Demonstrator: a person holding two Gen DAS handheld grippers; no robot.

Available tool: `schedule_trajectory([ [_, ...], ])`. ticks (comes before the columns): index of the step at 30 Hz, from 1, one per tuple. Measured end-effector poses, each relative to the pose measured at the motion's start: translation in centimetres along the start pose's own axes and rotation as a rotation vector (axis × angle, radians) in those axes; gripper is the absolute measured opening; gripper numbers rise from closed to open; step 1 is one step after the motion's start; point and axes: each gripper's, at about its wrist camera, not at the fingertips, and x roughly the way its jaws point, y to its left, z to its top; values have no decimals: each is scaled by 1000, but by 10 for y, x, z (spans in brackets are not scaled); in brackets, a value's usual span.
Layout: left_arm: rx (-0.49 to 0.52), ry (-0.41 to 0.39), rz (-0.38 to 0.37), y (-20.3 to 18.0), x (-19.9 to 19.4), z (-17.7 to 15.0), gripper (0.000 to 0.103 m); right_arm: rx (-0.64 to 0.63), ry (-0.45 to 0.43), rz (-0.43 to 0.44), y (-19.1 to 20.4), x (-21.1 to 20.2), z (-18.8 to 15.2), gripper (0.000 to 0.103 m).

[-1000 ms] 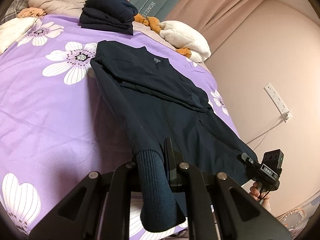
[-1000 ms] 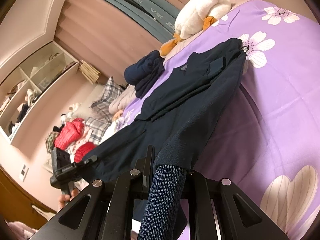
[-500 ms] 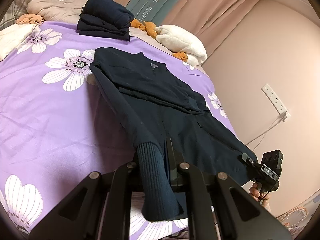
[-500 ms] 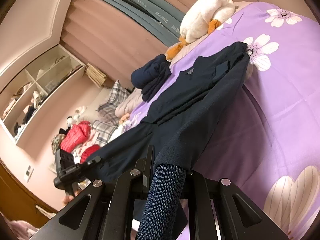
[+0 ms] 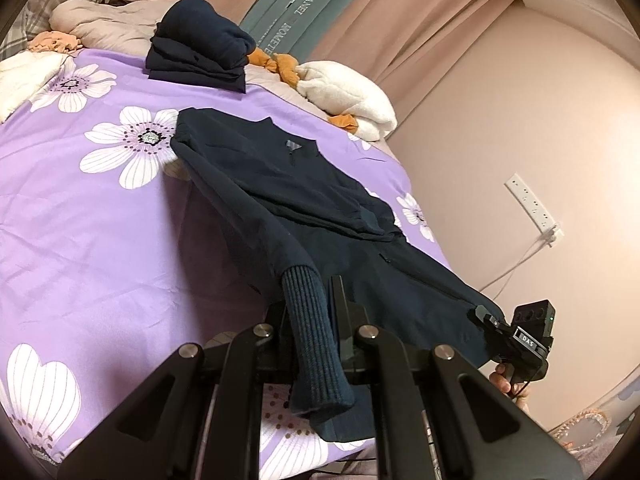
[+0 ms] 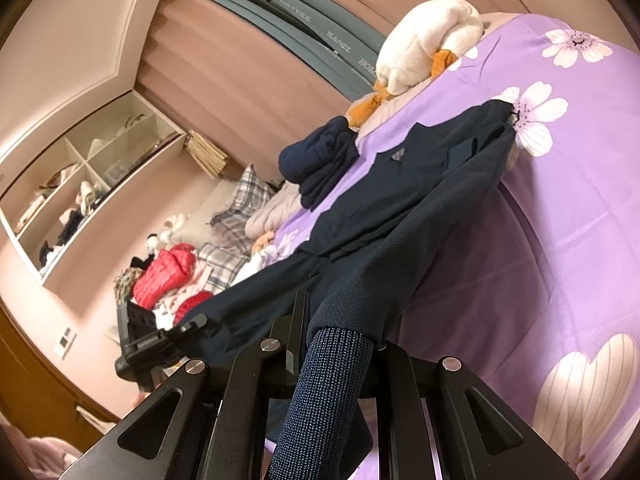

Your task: Fold large clothes

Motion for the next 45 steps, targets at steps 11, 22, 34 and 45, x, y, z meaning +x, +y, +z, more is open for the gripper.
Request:
schedule_trajectory([
  [11,-34,-28,-118,-5,-25,-5,10,-29,-27,58,15,-16,7,14],
  [22,-48,-81,-202,-20,-63,-9,9,-82,-65,125,38,-36,12,14],
  [34,15,-175,-297,-55,-117,-11,10,-159,-155,196,66,-70,17,14],
  [45,-10,-245,-329,-56,-134,7,10,-199,-235,249,72,-80,27,14],
])
